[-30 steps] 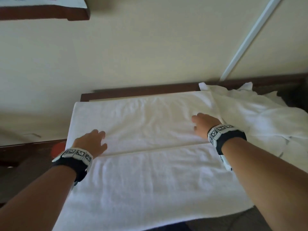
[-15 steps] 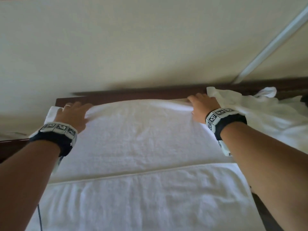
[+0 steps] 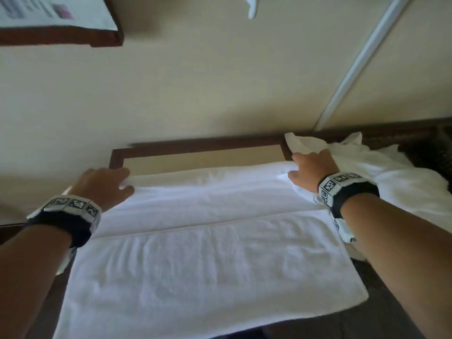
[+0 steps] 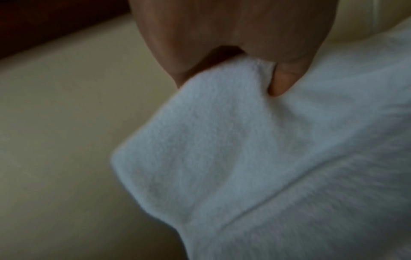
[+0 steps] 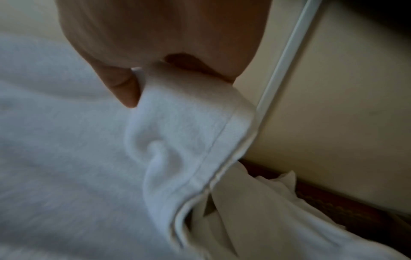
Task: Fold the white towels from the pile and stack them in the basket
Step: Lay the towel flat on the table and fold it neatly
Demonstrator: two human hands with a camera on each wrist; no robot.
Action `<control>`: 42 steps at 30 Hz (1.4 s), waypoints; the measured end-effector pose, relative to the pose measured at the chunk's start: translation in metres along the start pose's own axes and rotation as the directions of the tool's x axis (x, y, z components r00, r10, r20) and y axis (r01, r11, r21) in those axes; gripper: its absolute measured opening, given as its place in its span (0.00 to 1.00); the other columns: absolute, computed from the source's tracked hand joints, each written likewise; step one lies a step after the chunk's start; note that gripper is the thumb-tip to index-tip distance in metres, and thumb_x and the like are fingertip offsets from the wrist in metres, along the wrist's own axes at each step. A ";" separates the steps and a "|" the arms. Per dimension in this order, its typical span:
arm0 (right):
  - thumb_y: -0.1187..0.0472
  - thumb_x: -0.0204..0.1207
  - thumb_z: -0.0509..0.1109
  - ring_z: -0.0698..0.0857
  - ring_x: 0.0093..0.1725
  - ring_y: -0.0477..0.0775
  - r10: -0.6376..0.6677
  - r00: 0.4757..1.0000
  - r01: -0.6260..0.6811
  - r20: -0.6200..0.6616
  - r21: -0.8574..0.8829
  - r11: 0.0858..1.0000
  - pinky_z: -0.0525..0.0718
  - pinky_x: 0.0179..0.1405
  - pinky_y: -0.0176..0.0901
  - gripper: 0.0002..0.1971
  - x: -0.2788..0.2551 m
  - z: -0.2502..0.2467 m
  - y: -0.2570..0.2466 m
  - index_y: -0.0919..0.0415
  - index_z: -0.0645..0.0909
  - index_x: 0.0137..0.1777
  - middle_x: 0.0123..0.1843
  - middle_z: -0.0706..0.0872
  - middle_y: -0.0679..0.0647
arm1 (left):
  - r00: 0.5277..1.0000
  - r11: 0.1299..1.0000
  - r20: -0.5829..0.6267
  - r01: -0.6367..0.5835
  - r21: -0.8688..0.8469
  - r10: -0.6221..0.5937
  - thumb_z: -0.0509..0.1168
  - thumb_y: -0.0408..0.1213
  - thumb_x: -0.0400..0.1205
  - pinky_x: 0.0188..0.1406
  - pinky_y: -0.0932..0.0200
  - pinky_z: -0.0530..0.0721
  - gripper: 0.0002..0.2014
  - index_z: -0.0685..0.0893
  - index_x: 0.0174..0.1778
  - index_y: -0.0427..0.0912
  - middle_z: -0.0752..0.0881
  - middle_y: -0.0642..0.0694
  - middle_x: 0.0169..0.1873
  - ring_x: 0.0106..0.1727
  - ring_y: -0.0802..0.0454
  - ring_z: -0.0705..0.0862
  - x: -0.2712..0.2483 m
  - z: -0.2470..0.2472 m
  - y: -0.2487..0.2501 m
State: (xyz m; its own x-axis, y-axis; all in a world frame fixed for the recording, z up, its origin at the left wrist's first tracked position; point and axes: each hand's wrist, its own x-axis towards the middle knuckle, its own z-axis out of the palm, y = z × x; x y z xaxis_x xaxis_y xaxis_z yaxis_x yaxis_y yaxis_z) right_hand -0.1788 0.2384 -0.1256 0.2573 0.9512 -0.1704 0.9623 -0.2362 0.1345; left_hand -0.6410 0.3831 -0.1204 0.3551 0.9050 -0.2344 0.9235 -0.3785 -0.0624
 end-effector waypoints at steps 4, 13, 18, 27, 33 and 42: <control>0.49 0.76 0.60 0.83 0.38 0.59 0.050 0.995 -0.050 -0.088 0.000 0.999 0.62 0.50 0.52 0.11 -0.083 0.000 -0.003 0.53 0.77 0.51 0.33 0.84 0.51 | 0.965 0.994 -0.240 -0.107 -0.001 0.103 0.67 0.49 0.70 0.31 0.51 0.79 0.11 0.83 0.38 0.45 0.85 0.39 0.26 0.29 0.35 0.85 -0.088 -0.003 -0.006; 0.51 0.75 0.65 0.77 0.60 0.56 0.054 0.961 -0.031 0.272 -0.089 0.996 0.68 0.63 0.59 0.13 -0.237 0.072 -0.017 0.48 0.74 0.59 0.57 0.80 0.49 | 0.952 0.950 -0.026 -0.303 0.080 0.306 0.86 0.52 0.50 0.25 0.48 0.87 0.27 0.86 0.39 0.46 0.84 0.50 0.28 0.21 0.45 0.83 -0.237 0.121 0.017; 0.64 0.74 0.65 0.72 0.68 0.61 -0.015 0.987 0.031 0.158 -0.098 0.995 0.73 0.63 0.56 0.27 -0.259 0.099 -0.033 0.48 0.69 0.73 0.72 0.72 0.54 | 0.965 0.967 -0.058 -0.252 0.044 0.255 0.90 0.47 0.50 0.36 0.39 0.87 0.38 0.87 0.57 0.44 0.84 0.42 0.45 0.38 0.39 0.87 -0.246 0.141 0.034; 0.67 0.74 0.70 0.84 0.64 0.61 -0.140 0.989 0.145 -0.053 0.104 0.984 0.87 0.55 0.59 0.19 -0.299 0.125 -0.016 0.57 0.80 0.64 0.70 0.83 0.56 | 0.893 0.905 -0.250 -0.411 -0.114 0.374 0.52 0.54 0.87 0.53 0.28 0.88 0.25 0.82 0.73 0.46 0.82 0.38 0.72 0.69 0.31 0.83 -0.276 0.185 0.017; 0.63 0.78 0.66 0.59 0.85 0.66 -0.092 0.987 0.089 0.129 0.035 0.995 0.70 0.78 0.63 0.38 -0.287 0.128 -0.032 0.49 0.53 0.85 0.88 0.51 0.59 | 0.961 0.963 -0.096 -0.264 -0.055 0.258 0.82 0.39 0.71 0.59 0.22 0.82 0.38 0.78 0.78 0.46 0.77 0.37 0.77 0.73 0.25 0.78 -0.268 0.189 0.013; 0.63 0.85 0.54 0.50 0.87 0.60 -0.062 0.977 0.011 0.206 0.240 0.971 0.61 0.84 0.55 0.30 -0.287 0.127 -0.030 0.47 0.55 0.86 0.89 0.46 0.52 | 0.923 0.958 -0.271 -0.286 -0.008 0.273 0.60 0.34 0.77 0.43 0.25 0.89 0.21 0.87 0.64 0.36 0.84 0.33 0.70 0.66 0.22 0.83 -0.315 0.190 -0.005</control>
State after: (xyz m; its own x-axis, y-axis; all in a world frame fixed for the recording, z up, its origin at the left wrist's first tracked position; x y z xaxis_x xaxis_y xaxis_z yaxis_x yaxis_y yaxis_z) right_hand -0.2708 -0.0526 -0.2052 0.2096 0.9026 -0.3760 0.9581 -0.2664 -0.1052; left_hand -0.7851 0.0627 -0.2302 0.6191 0.7848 0.0293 0.7847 -0.6197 0.0152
